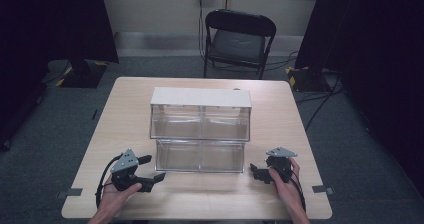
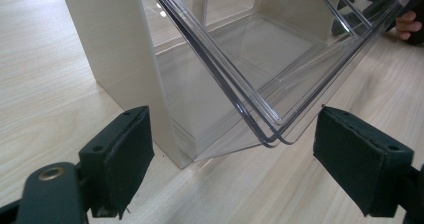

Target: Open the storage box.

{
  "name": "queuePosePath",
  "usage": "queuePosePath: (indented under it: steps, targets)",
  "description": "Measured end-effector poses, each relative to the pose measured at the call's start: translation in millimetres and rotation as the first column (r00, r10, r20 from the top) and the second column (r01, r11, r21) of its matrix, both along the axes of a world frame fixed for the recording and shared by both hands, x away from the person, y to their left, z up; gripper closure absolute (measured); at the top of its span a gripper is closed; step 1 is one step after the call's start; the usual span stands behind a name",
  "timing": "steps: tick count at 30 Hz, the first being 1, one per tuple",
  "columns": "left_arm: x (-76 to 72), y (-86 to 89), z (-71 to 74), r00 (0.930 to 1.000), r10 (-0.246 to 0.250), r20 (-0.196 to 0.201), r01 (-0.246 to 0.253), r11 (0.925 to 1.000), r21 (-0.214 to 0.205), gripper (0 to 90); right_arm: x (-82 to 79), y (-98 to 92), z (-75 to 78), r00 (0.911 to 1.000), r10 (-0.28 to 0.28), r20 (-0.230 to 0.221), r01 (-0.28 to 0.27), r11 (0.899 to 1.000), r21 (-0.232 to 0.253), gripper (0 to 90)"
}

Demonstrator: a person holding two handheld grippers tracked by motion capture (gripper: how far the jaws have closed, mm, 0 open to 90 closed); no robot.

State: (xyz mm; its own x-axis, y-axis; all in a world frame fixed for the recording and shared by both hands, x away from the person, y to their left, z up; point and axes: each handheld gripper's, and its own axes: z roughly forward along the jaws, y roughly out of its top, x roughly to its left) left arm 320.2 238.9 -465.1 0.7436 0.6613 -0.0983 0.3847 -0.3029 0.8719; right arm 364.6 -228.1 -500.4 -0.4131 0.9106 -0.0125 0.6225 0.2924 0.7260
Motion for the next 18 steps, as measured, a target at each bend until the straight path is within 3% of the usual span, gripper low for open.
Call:
queuePosePath:
  steps: [12, 18]
  targets:
    - [-1.4, -1.4, 3.4, 0.9998, -0.010, 0.018, 0.010, 1.0000, 0.002, 15.6, 0.0, 0.0, 0.0, 1.0000, 0.000, 0.000, 0.000, 1.000, 0.000, 8.3]
    - [-2.2, -2.2, 4.9, 0.9996, -0.013, 0.025, 0.013, 0.9998, -0.017, 15.3, 0.0, 0.0, 0.0, 1.0000, 0.000, 0.000, 0.000, 1.000, 0.000, 8.3]
